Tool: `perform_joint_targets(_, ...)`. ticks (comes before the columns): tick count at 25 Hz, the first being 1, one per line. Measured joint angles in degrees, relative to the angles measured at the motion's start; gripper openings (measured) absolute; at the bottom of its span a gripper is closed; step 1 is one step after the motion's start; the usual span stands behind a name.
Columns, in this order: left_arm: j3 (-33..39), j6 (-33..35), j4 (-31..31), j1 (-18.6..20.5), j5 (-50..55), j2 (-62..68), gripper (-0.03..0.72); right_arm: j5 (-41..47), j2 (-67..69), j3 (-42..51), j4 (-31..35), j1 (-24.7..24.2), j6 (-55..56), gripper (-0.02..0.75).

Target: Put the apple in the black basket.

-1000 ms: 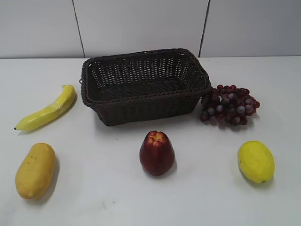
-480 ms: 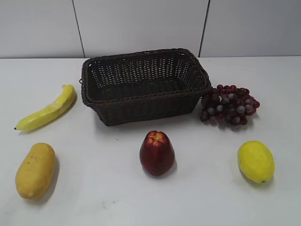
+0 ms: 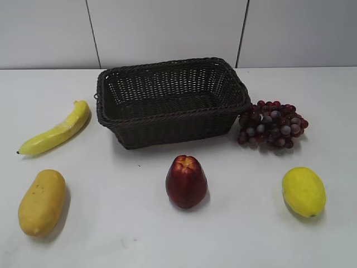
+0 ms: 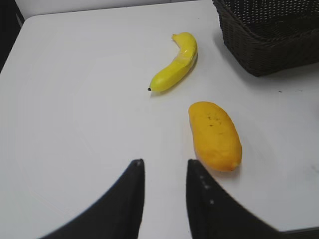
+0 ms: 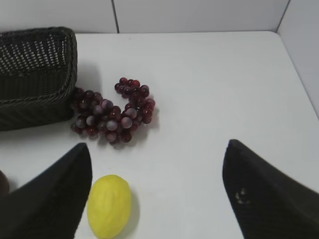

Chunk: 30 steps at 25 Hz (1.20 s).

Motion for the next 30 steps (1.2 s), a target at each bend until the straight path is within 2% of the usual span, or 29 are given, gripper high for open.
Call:
perform_joint_targets(4,0.0,0.0,0.0,0.0,0.0,0.0,0.222,2.7,11.0,-6.0,2.1,6.4,-4.2,0.613)
perform_joint_targets(13,0.0,0.0,0.0,0.0,0.0,0.0,0.222,7.0,35.3,-17.6,2.2,30.2,-2.0,0.613)
perform_joint_targets(19,0.0,0.0,0.0,0.0,0.0,0.0,0.222,8.8,48.8,-25.5,-2.7,41.8,2.2,0.613)
perform_joint_targets(22,0.0,0.0,0.0,0.0,0.0,0.0,0.222,10.6,56.1,-29.4,-3.6,43.8,2.9,0.632)
perform_joint_targets(25,0.0,0.0,0.0,0.0,0.0,0.0,0.222,11.5,62.3,-32.6,-4.1,44.0,3.0,0.666)
perform_joint_targets(30,0.0,0.0,0.0,0.0,0.0,0.0,0.222,12.1,70.4,-38.2,-4.4,44.0,3.1,0.673)
